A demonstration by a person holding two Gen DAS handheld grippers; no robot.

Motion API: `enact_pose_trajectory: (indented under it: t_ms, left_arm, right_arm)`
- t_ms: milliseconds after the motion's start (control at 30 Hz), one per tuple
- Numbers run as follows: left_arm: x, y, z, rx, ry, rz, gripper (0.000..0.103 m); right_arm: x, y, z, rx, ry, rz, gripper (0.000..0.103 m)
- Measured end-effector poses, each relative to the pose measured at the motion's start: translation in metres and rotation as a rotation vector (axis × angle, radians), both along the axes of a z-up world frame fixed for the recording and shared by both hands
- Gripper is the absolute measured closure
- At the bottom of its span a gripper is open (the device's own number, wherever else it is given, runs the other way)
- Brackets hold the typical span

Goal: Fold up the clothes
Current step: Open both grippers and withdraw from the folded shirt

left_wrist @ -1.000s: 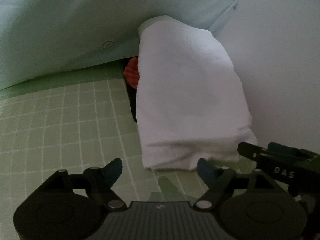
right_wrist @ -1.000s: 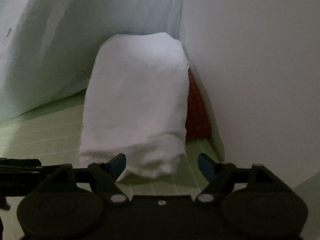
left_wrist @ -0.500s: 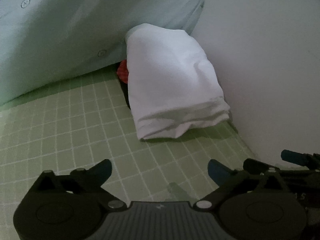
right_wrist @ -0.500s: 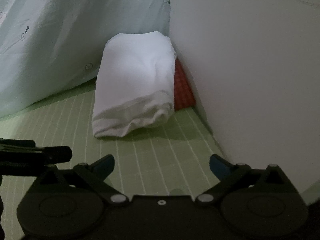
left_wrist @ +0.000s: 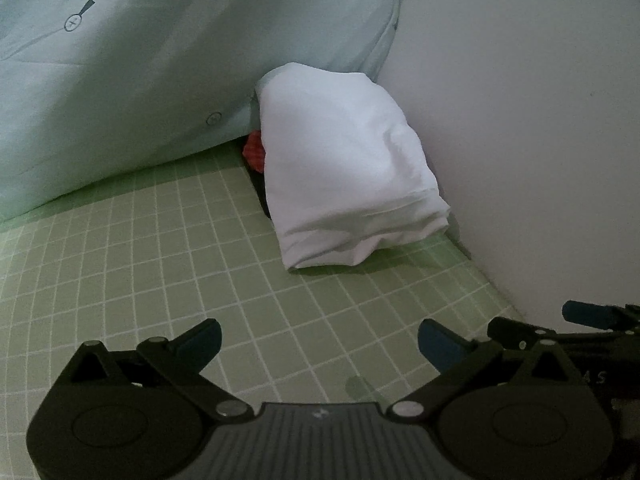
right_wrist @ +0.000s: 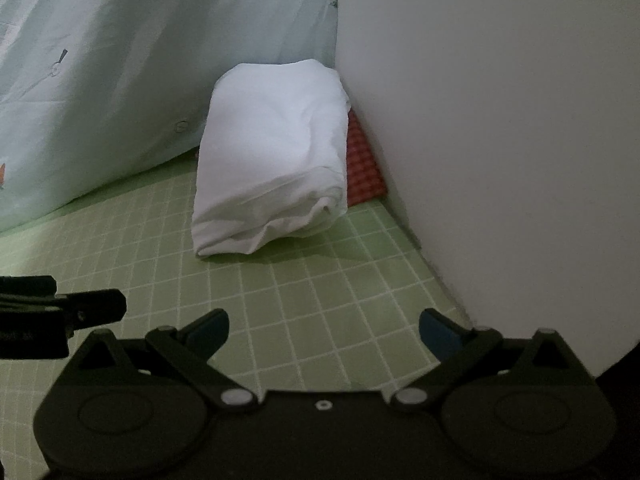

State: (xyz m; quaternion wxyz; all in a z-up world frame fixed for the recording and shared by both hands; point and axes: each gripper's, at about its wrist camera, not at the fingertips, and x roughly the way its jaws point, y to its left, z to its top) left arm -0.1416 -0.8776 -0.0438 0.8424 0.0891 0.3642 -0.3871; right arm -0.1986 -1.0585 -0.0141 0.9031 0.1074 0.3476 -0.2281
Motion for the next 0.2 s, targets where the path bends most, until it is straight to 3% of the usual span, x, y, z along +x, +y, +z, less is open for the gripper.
enact_pose_trajectory:
  t_ms: [200]
  left_arm:
    - [-0.0024,0.0002,0.0018,-0.002,-0.002,-0.013,0.000]
  right_arm:
    - [-0.0021,0.0017,0.0017,-0.002,-0.005,-0.003,0.001]
